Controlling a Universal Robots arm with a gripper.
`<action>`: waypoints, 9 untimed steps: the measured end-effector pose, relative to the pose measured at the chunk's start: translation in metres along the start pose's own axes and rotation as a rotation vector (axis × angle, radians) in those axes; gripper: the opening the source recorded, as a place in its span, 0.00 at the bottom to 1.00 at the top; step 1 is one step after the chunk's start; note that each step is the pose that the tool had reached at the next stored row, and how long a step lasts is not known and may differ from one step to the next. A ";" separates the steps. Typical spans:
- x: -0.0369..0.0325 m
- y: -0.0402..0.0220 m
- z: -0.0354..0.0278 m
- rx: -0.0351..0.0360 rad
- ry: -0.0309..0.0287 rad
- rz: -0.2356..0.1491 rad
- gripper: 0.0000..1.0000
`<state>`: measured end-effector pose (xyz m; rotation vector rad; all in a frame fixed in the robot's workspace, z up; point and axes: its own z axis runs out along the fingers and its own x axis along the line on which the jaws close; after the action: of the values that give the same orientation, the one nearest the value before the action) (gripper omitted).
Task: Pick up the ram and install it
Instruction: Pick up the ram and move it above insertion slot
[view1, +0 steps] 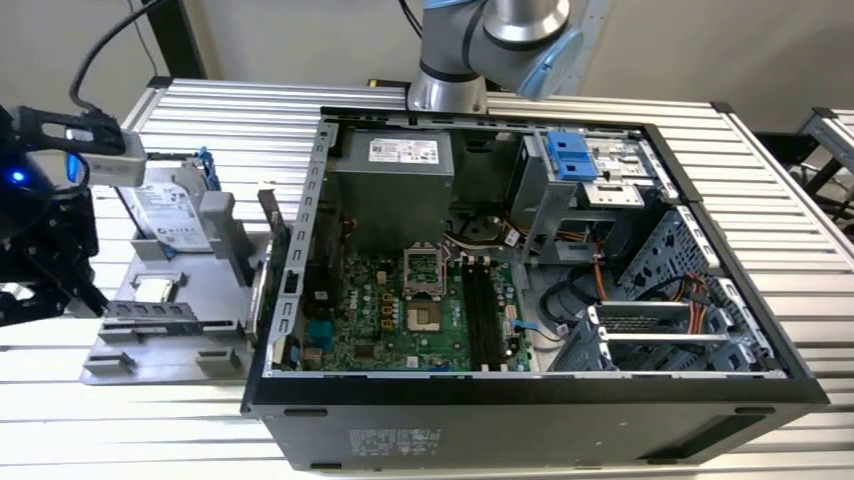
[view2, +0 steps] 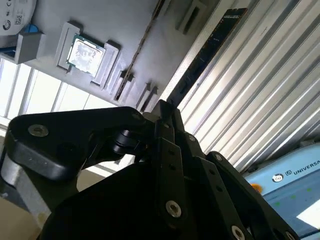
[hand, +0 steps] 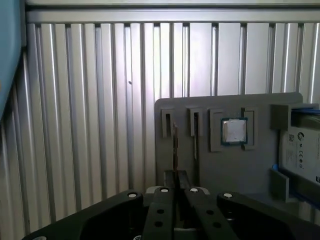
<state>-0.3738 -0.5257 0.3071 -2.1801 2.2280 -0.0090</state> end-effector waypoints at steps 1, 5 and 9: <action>0.0000 -0.0001 -0.0044 0.0000 0.0000 0.000 0.00; -0.0003 -0.0005 -0.0229 -0.0001 0.0000 0.000 0.00; -0.0005 -0.0009 -0.0411 0.0000 0.0000 0.000 0.00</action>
<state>-0.3738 -0.5257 0.3482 -2.1801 2.2280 -0.0090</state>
